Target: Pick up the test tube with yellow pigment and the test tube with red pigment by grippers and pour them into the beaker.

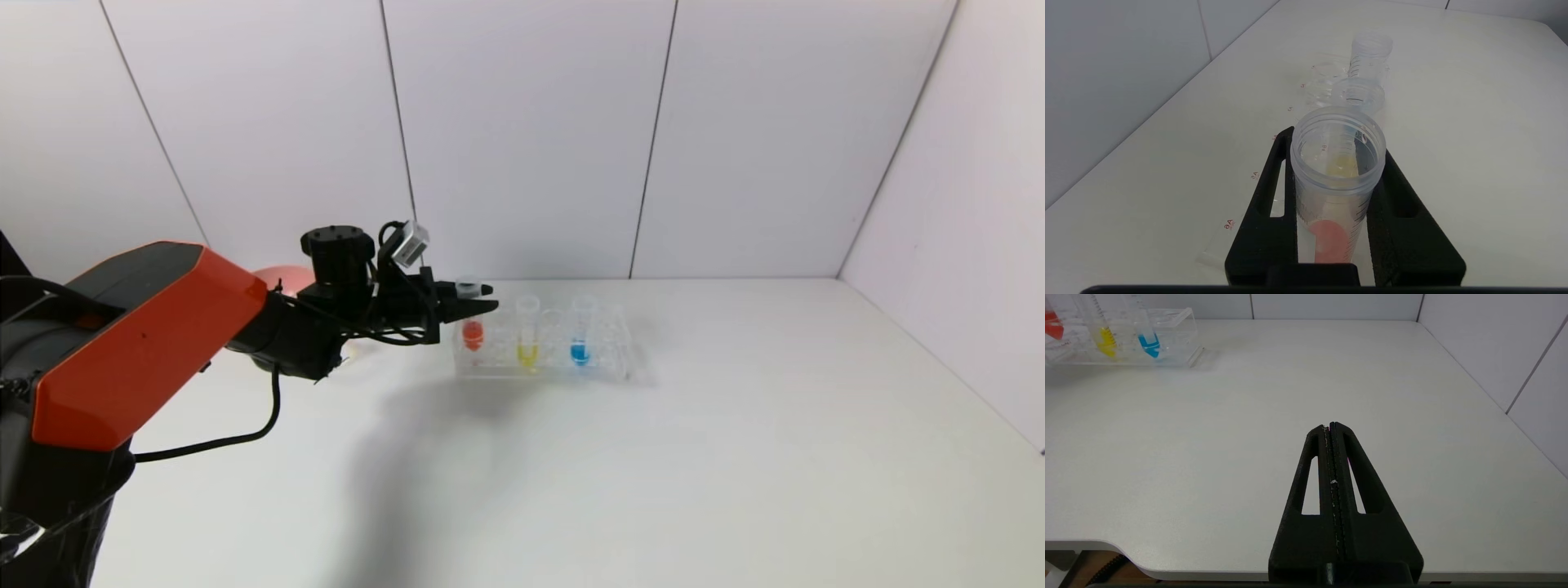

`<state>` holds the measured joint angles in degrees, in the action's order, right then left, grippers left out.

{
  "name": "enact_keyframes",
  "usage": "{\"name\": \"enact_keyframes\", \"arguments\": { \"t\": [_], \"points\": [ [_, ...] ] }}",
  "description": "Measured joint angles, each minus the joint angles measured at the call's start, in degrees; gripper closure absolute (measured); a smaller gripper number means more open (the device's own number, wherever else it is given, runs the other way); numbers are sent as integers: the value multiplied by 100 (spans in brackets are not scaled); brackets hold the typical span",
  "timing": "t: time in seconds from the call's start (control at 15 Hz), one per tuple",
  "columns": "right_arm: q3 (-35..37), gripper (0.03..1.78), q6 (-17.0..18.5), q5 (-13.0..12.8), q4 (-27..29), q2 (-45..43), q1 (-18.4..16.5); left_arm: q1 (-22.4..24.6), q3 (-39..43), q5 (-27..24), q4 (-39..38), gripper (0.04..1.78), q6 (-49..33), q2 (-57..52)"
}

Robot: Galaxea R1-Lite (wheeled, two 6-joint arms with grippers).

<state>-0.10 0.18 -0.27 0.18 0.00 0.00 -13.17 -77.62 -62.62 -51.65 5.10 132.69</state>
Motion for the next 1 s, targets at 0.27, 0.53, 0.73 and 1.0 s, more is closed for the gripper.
{"name": "enact_keyframes", "arguments": {
  "t": [0.27, 0.53, 0.73, 1.0],
  "points": [
    [0, 170, 0, 0, 0, 0, 2, -15, -16, -5, 216, 133, -2, -240],
    [0, 170, 0, 0, 0, 0, 2, -34, -112, -9, 373, 133, -4, -434],
    [0, 170, -2, 0, 0, 0, 0, -39, -168, -5, 452, 133, -22, -577],
    [0, 170, -2, 2, 0, 0, 2, -22, -165, 28, 750, 133, -20, -913]
  ]
}}
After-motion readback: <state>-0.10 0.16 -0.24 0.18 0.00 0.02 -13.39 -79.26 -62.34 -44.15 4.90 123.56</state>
